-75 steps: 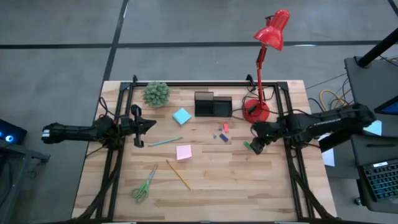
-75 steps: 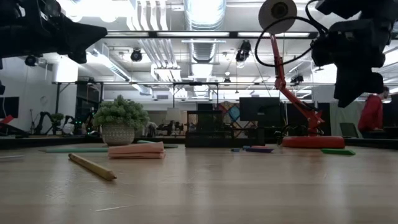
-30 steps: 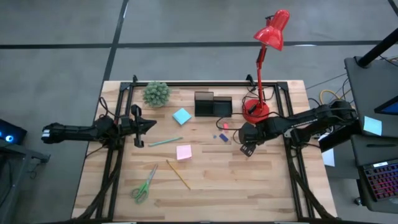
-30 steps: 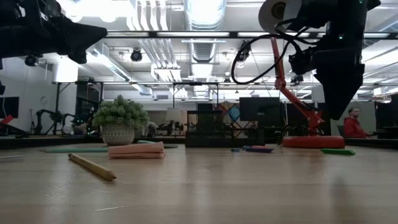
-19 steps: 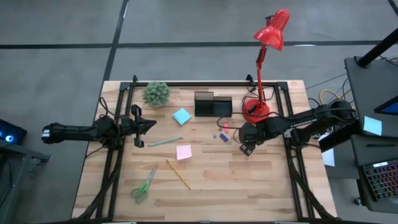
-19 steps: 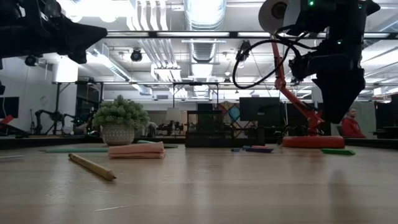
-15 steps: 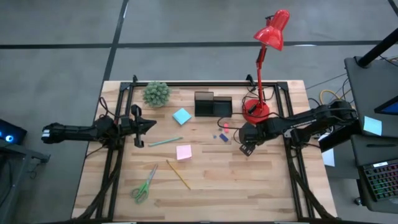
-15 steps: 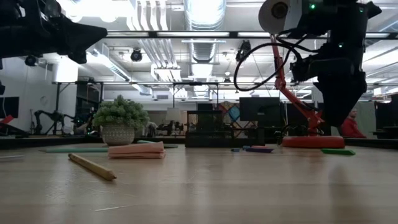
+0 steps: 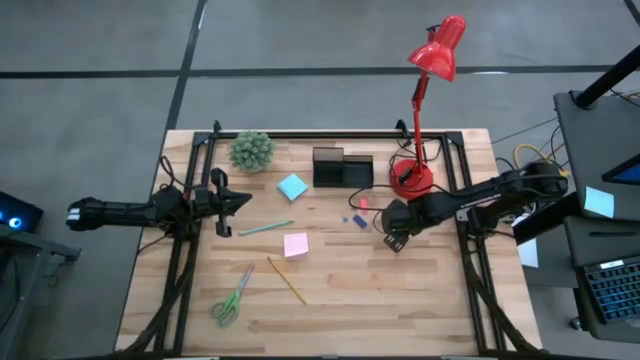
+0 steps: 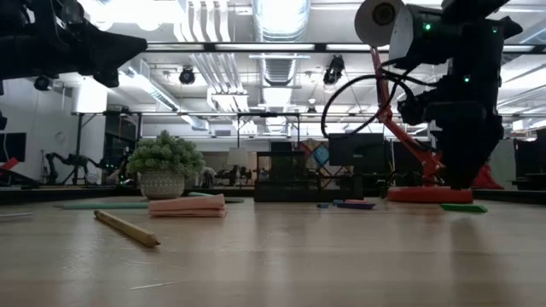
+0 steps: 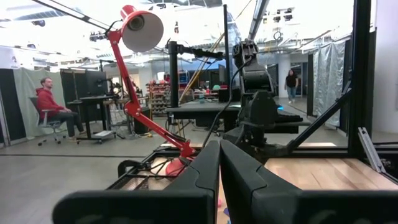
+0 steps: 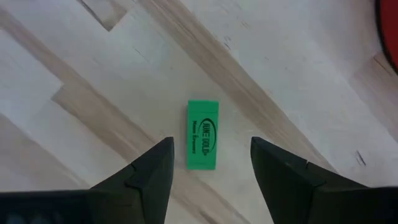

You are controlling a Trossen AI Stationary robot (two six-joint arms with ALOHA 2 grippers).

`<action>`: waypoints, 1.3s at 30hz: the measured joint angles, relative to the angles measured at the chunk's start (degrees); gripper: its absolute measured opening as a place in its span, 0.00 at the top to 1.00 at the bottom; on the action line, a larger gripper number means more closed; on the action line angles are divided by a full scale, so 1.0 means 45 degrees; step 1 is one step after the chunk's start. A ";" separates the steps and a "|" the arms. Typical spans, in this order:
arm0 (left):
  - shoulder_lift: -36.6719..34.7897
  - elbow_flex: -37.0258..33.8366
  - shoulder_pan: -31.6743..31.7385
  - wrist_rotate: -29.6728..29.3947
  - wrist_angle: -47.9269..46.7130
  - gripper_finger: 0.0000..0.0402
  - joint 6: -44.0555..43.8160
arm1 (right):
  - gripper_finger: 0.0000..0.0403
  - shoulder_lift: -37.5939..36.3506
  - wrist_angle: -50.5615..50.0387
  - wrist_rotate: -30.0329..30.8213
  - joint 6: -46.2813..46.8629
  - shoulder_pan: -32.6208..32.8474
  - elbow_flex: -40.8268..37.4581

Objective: Pick and place office supplies into organizer
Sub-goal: Put the green eraser into the desk organizer

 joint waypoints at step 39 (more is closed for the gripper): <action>0.0039 0.0000 0.0000 0.0000 -0.0027 1.00 -0.0002 | 0.50 0.0953 0.1201 -0.0233 -0.0016 0.0000 -0.0530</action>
